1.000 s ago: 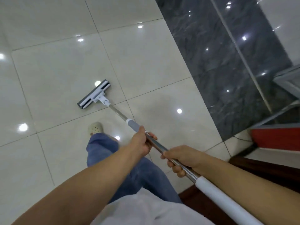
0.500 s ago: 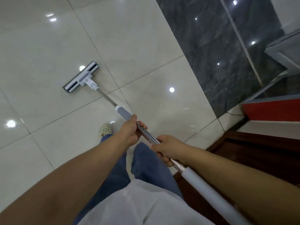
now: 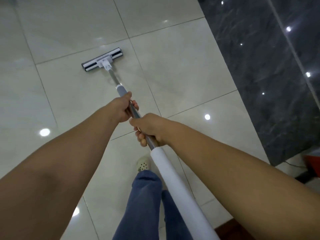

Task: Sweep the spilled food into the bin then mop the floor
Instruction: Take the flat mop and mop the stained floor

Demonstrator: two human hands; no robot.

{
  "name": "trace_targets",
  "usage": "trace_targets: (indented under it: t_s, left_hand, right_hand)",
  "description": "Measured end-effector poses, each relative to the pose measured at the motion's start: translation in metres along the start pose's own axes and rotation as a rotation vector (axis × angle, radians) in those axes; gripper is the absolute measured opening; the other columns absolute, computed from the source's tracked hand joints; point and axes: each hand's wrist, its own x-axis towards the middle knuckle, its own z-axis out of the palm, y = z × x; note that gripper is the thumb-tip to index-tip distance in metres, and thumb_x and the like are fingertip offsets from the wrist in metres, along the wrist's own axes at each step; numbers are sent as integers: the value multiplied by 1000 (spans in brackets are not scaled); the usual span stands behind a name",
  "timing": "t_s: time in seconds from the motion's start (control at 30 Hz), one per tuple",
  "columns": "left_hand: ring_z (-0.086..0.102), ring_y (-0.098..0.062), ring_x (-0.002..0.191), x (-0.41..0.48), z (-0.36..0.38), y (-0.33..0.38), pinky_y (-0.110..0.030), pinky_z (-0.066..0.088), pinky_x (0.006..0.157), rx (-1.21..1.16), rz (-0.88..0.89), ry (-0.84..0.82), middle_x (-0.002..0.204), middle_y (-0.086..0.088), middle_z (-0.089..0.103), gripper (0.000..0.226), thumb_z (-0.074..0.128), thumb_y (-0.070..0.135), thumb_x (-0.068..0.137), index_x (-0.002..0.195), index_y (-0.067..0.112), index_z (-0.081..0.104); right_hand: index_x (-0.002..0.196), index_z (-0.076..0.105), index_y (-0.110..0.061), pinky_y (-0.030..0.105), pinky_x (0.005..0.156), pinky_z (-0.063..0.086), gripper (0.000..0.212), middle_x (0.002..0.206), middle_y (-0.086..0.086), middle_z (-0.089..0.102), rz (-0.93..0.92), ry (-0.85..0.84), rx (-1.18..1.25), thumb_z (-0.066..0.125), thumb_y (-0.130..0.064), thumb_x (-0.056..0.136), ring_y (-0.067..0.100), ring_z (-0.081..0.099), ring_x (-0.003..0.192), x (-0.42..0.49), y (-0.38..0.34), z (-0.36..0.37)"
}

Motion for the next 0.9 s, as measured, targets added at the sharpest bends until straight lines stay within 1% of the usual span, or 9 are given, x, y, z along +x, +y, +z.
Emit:
trace_targets:
  t_s: [0.1,0.27,0.37,0.47,0.57,0.63,0.73,0.83,0.9]
  left_hand:
    - [41,-11,29,-3,-11,-3,-15,42,37,-24,-17,-26,57,0,37,28,55,26,94,75,10,42]
    - [39,-11,40,-24,-17,-42,-16,42,38,-49,-33,-37,58,0,37,27,54,23,95,74,10,42]
    - [38,-11,43,-43,-16,-74,-18,43,39,-107,-47,-58,57,0,37,24,53,22,95,77,10,43]
    - [39,-12,46,-69,-13,-122,-22,44,41,-146,-48,-65,57,-1,37,21,53,21,95,81,9,44]
    - [40,-12,41,-98,-8,-180,-21,45,40,-201,-44,-67,53,-1,38,20,53,20,95,82,8,44]
    - [40,-13,42,-118,-4,-222,-21,46,39,-249,-48,-62,51,-2,39,22,52,20,96,80,7,43]
    - [40,-14,40,-151,5,-289,-21,46,38,-315,-64,-49,42,-2,40,26,51,20,96,76,7,41]
    - [43,-13,35,-182,12,-350,-21,46,38,-376,-88,-29,47,-3,42,25,51,22,96,78,7,42]
    - [44,-13,30,-201,14,-383,-24,46,41,-414,-95,-20,41,-2,43,26,49,24,97,78,8,42]
  right_hand:
    - [80,45,-9,17,35,40,24,61,4,43,50,-29,-69,49,-23,98,11,40,41,-2,-1,9]
    - [84,46,-10,18,36,43,22,62,3,44,88,-24,-149,50,-26,99,11,41,45,-24,33,9]
    - [88,47,-9,19,38,44,22,61,2,45,94,-32,-217,51,-28,98,10,41,44,-46,61,-1]
    - [90,49,-9,20,42,44,19,60,2,46,98,-48,-278,53,-26,97,9,42,44,-73,100,-15]
    - [94,52,-9,21,49,45,14,59,2,49,102,-68,-358,57,-22,95,9,43,47,-101,150,-31]
    - [95,52,-8,22,51,46,13,60,2,48,115,-71,-421,59,-19,93,9,42,47,-120,186,-44]
    - [96,52,-8,21,50,47,12,60,3,49,151,-67,-540,60,-15,92,9,44,47,-149,242,-65]
    - [104,51,-7,20,49,47,16,59,3,51,193,-89,-588,59,-10,90,9,46,47,-177,292,-83]
    - [103,49,-8,20,47,46,18,58,3,50,215,-113,-600,59,-6,89,9,45,47,-194,320,-91]
